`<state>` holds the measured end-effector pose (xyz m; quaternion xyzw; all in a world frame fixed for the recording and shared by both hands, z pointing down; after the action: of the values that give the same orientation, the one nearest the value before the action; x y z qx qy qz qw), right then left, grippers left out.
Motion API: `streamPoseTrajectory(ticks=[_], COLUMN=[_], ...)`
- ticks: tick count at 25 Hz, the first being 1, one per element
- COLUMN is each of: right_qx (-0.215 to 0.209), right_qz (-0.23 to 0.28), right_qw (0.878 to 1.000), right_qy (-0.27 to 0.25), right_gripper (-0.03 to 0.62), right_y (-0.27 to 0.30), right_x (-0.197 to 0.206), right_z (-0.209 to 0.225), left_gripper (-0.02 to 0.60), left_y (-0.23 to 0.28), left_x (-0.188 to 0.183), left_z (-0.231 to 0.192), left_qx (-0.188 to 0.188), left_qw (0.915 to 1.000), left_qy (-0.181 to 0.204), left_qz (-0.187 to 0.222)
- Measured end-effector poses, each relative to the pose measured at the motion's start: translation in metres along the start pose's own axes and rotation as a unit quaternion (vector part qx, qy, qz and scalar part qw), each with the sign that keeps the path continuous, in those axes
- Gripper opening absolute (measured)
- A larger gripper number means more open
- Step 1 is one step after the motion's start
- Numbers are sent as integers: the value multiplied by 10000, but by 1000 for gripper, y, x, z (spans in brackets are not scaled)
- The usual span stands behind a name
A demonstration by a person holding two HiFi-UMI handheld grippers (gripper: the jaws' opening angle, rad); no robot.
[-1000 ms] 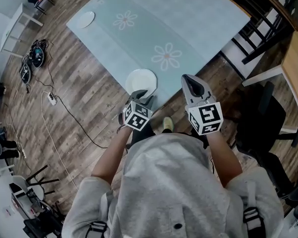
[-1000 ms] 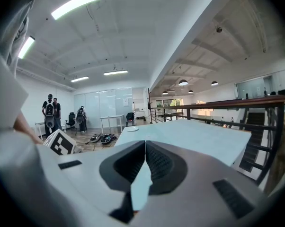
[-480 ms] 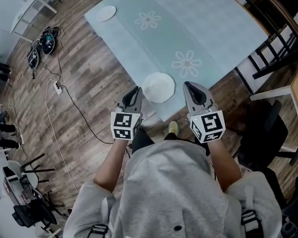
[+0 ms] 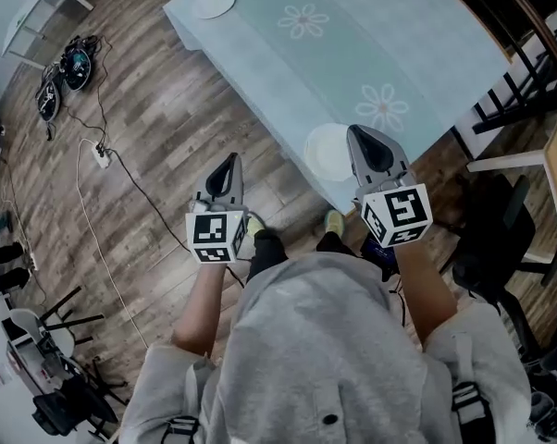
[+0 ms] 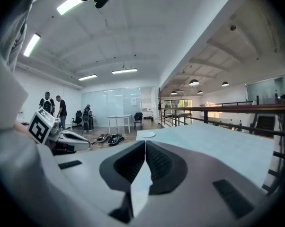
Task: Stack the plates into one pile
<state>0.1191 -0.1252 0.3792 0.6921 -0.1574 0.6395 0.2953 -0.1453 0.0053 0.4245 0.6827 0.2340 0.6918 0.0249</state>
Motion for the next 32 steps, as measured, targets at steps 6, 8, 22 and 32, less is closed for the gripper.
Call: streamPoseTrajectory(ticks=[6, 8, 22, 32], right_qx=[289, 307, -26, -293], right_qz=[-112, -122, 312, 502], right_qw=[9995, 9994, 9970, 9914], right_qy=[82, -36, -705, -1170], right_gripper=[26, 26, 26, 28], right_y=[22, 35, 91, 184], right_x=[-9, -9, -56, -62], right_z=[-67, -93, -195, -210], left_gripper=[20, 20, 20, 20], left_y=[-41, -54, -143, -144], left_x=[7, 12, 16, 29], left_z=[-63, -83, -170, -226], left_qx=[116, 103, -466, -922], left_qw=[9998, 9997, 9982, 9951], left_qy=[27, 57, -140, -261], left_qz=[185, 205, 364, 236])
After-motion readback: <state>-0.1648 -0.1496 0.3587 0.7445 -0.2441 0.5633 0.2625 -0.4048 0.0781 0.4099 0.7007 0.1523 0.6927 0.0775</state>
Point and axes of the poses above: the fingertips, and each gripper's own axes: y forward along the fingers, z to its right, x out of its underside, the point moved 9 cm from there along -y, backward along the fingers, and after that the axes turned 15 degrees about x, right-handed, at the moved point
